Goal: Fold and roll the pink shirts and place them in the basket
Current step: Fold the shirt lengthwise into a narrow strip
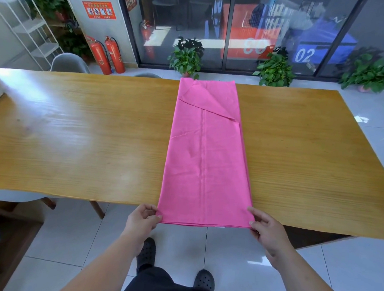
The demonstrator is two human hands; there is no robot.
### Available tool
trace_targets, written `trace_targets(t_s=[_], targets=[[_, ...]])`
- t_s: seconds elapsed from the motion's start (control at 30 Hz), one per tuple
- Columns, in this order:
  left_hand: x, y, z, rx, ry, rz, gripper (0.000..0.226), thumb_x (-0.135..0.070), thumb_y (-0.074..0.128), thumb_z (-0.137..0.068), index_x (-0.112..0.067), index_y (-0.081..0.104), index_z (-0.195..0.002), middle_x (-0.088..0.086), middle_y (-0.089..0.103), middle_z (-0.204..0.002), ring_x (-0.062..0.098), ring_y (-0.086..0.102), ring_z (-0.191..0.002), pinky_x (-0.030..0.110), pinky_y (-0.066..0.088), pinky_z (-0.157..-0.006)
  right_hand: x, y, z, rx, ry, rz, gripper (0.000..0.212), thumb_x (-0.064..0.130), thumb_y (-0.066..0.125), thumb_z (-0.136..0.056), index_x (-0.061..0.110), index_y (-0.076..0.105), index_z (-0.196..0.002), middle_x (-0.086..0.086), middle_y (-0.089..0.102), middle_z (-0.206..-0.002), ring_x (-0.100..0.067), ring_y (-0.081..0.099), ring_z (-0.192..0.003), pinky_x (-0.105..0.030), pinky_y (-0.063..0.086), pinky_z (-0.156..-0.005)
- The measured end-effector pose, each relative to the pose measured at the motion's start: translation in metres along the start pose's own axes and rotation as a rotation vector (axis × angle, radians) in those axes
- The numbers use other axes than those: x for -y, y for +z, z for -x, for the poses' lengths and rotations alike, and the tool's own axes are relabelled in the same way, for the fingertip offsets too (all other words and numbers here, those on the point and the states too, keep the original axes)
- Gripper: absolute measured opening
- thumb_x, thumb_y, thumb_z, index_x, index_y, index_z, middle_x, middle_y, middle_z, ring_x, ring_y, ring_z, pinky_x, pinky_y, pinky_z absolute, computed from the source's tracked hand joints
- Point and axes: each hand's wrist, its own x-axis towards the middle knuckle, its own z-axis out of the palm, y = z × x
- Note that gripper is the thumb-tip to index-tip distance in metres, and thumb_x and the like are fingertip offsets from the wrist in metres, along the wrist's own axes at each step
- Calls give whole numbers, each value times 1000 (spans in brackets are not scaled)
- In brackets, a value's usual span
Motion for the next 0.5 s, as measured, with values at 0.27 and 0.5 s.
trace_targets(t_s=[0.27, 0.5], targets=[[-31, -2, -5, 114, -52, -136, 34, -5, 62, -101, -29, 83, -113, 8, 77, -113, 24, 65, -89, 37, 53, -75, 19, 0, -4, 22, 30, 253, 48, -3, 51, -97, 29, 84, -112, -5, 73, -90, -22, 53, -76, -42, 54, -79], [-132, 9, -12, 213, 144, 279, 33, 1, 63, -100, -12, 77, -127, 2, 68, -100, 9, 49, -70, 21, 40, -55, 123, 23, 5, -43, -197, -9, 51, -11, 48, -92, 19, 82, -114, 2, 70, -86, -12, 52, -76, -28, 49, -74]])
